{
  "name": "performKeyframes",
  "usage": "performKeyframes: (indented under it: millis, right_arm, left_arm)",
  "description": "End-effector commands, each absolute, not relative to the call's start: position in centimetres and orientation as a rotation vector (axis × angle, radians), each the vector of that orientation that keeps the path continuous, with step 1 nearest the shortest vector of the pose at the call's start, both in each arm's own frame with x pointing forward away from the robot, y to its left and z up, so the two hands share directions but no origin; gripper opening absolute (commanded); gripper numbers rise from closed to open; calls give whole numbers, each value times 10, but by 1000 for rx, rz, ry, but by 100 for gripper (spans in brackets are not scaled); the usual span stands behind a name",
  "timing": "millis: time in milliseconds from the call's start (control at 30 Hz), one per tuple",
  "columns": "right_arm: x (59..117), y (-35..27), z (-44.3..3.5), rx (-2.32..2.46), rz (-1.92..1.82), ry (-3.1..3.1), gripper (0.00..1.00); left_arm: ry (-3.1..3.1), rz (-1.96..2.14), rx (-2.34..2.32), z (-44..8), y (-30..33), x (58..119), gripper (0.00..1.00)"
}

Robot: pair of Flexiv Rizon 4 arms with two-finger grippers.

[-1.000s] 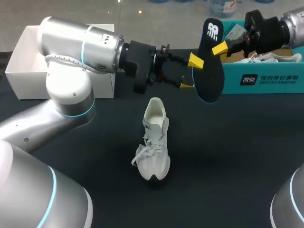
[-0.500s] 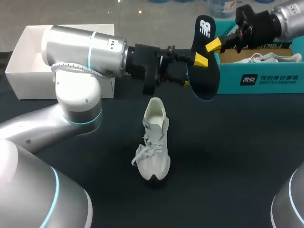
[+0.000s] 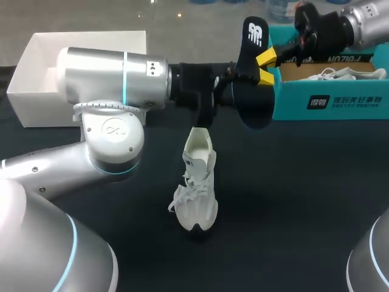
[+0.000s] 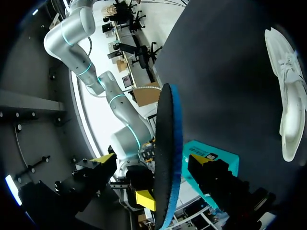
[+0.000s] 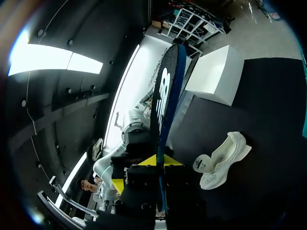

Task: Take the shoe out of the shoebox, open the shoe tongue, remove and reinsert the insole, then place the shoe into the shoebox

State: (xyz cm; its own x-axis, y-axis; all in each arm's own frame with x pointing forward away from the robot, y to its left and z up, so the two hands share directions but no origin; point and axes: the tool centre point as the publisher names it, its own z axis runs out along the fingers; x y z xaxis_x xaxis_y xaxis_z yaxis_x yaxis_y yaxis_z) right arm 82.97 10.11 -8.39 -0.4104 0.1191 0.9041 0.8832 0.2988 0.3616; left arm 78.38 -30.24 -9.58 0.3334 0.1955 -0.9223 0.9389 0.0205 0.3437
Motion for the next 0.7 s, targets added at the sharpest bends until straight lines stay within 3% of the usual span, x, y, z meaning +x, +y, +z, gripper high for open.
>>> performKeyframes:
  millis: [33,333,367,433,500,700]
  right_arm:
    - [817,99,-90,-917,-1196,-1748,0]
    - [808,92,-99,-945,-1192,-1730,0]
    - [808,92,-100,-946,-1193,-1729,0]
    - [808,93,-100,-946,-1196,-1727,0]
    - [809,94,-100,-945,-1209,-1724,0]
    - [813,93,-98,-953,-1206,-1731,0]
  left_arm:
    - [1105,-864,1476,-93,-307,798,100]
    - [1115,-877,1457,-94,-297,805,100]
    - [1114,-875,1458,-94,-297,805,95]
    - [1112,-875,1462,-94,-297,804,44]
    - [1114,-878,1462,-95,-297,804,38]
    - [1116,-881,1456,-98,-293,802,38]
